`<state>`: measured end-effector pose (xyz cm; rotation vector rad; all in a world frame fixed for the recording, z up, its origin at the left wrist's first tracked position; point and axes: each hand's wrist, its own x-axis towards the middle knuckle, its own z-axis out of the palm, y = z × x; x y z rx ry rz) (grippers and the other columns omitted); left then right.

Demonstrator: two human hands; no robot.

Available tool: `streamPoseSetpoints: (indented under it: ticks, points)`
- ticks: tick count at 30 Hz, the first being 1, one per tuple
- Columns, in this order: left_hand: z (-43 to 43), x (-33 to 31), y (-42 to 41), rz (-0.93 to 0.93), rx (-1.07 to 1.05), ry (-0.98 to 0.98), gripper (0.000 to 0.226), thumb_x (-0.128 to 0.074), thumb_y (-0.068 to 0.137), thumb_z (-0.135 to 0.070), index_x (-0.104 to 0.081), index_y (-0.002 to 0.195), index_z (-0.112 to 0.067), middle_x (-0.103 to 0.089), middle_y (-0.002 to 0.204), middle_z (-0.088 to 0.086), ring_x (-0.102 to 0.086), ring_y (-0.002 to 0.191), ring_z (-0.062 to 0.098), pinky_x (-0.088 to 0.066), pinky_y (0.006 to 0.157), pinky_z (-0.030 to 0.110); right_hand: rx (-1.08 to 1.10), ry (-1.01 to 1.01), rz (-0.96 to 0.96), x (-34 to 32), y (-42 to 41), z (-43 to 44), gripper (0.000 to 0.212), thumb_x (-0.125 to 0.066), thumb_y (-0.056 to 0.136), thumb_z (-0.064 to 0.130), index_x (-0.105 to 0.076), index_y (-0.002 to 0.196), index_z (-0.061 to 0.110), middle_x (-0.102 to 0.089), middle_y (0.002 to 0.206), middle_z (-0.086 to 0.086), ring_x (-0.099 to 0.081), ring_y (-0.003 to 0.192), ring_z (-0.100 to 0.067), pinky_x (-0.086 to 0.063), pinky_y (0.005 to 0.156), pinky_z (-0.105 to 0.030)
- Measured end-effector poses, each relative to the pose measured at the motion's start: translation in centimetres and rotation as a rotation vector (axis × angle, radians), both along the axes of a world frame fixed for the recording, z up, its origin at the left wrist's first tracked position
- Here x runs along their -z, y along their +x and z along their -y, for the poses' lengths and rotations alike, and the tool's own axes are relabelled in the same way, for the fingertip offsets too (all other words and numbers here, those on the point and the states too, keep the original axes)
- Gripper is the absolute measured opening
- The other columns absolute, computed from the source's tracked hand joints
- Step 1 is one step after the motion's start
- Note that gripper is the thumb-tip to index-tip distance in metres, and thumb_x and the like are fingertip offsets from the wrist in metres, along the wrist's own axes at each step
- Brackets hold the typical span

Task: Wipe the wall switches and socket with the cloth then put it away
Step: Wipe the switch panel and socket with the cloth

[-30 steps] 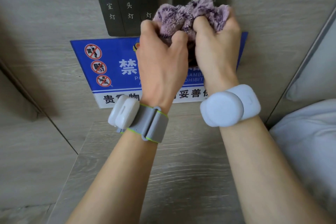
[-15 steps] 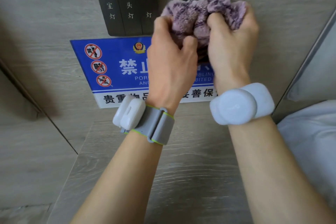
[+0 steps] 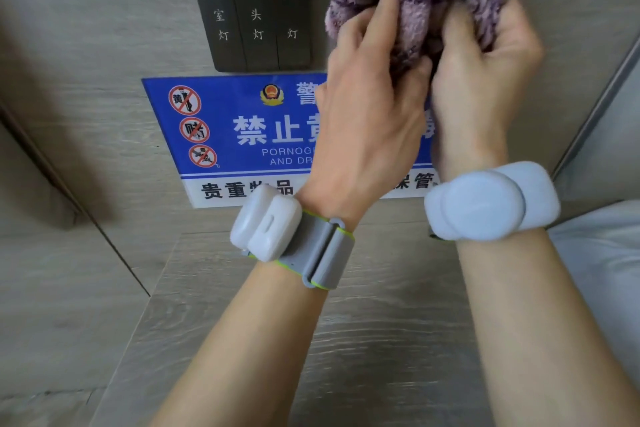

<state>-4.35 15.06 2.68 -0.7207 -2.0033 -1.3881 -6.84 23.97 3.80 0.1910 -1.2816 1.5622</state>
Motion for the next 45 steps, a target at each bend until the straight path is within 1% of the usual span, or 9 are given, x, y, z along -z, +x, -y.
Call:
streamPoseSetpoints:
  ticks: [5,9,17,24,27,30,35,40,45]
  points:
    - [1.3,-0.6,-0.9,-0.050,-0.051,0.212,0.063,-0.047,0.095,-0.028,-0.031,0.152,-0.005,-0.044,0.151,0.011,-0.039,0.145,0.021,-0.030,0.120,0.031,-0.126,0.213,0.009,-0.3,0.2,2.5,0.013,-0.057,0.092,0.008,-0.065,0.102,0.009,-0.070,0.088,0.004,-0.061,0.082,0.000,-0.054,0.083,-0.027]
    - [0.5,-0.5,-0.5,-0.040,0.023,0.031,0.061,-0.045,0.097,-0.031,-0.033,0.152,-0.009,-0.045,0.151,0.007,-0.038,0.143,0.018,-0.028,0.116,0.025,-0.024,0.136,0.007,-0.1,-0.2,0.3,0.014,-0.054,0.091,0.002,-0.065,0.097,0.003,-0.066,0.076,0.014,-0.055,0.074,0.004,-0.050,0.075,-0.023]
    - [1.6,-0.3,-2.1,-0.043,0.092,0.143,0.064,-0.046,0.096,-0.020,-0.024,0.153,0.000,-0.040,0.156,0.015,-0.035,0.148,0.026,-0.026,0.125,0.045,-0.130,0.254,0.002,-0.4,0.2,2.1,0.012,-0.052,0.095,0.003,-0.061,0.104,0.005,-0.068,0.091,0.001,-0.060,0.085,0.000,-0.052,0.084,-0.024]
    - [0.6,-0.3,-1.1,-0.060,0.130,0.126,0.059,-0.050,0.093,-0.006,-0.032,0.149,0.003,-0.046,0.152,0.013,-0.038,0.137,0.008,-0.025,0.114,0.013,-0.071,0.167,0.010,-0.3,-0.3,0.2,0.013,-0.050,0.092,0.003,-0.060,0.099,0.006,-0.068,0.087,0.004,-0.060,0.081,0.005,-0.051,0.083,-0.023]
    - [1.2,-0.5,-1.8,-0.097,0.044,0.261,0.058,-0.048,0.092,-0.002,-0.033,0.147,0.007,-0.049,0.146,0.012,-0.042,0.137,0.014,-0.029,0.119,0.021,-0.143,0.299,0.036,-0.4,-0.1,1.8,0.012,-0.051,0.093,0.002,-0.060,0.099,0.004,-0.066,0.085,0.003,-0.058,0.079,0.003,-0.049,0.079,-0.017]
    - [1.3,-0.4,-1.8,-0.090,0.078,0.198,0.059,-0.048,0.092,-0.004,-0.031,0.148,0.006,-0.049,0.146,0.017,-0.045,0.139,0.023,-0.031,0.123,0.035,-0.114,0.289,0.030,-0.4,-0.2,1.4,0.013,-0.051,0.092,0.000,-0.062,0.097,-0.005,-0.066,0.082,0.001,-0.057,0.077,0.002,-0.050,0.077,-0.018]
    - [0.5,-0.7,-1.1,-0.057,0.155,0.083,0.061,-0.048,0.094,-0.006,-0.028,0.150,0.005,-0.049,0.145,0.010,-0.040,0.130,0.006,-0.028,0.115,0.018,-0.087,0.156,0.019,-0.3,-0.4,-0.2,0.015,-0.050,0.091,-0.002,-0.061,0.095,0.008,-0.068,0.085,0.003,-0.058,0.080,0.000,-0.052,0.082,-0.029]
    - [1.4,-0.5,-1.9,-0.025,0.126,0.228,0.061,-0.050,0.094,-0.012,-0.030,0.149,0.006,-0.046,0.150,0.020,-0.040,0.144,0.032,-0.029,0.124,0.046,-0.157,0.316,0.037,-0.4,-0.2,2.1,0.011,-0.054,0.093,0.000,-0.058,0.093,0.010,-0.064,0.080,0.007,-0.055,0.074,0.004,-0.049,0.075,-0.021]
    - [0.7,-0.6,-0.8,0.122,0.362,0.149,0.065,-0.048,0.095,-0.010,-0.021,0.152,0.005,-0.036,0.158,0.022,-0.033,0.150,0.029,-0.025,0.126,0.043,-0.057,0.145,-0.013,-0.4,-0.3,0.3,0.020,-0.051,0.088,-0.010,-0.059,0.093,0.008,-0.067,0.082,0.004,-0.057,0.079,-0.001,-0.052,0.077,-0.024]
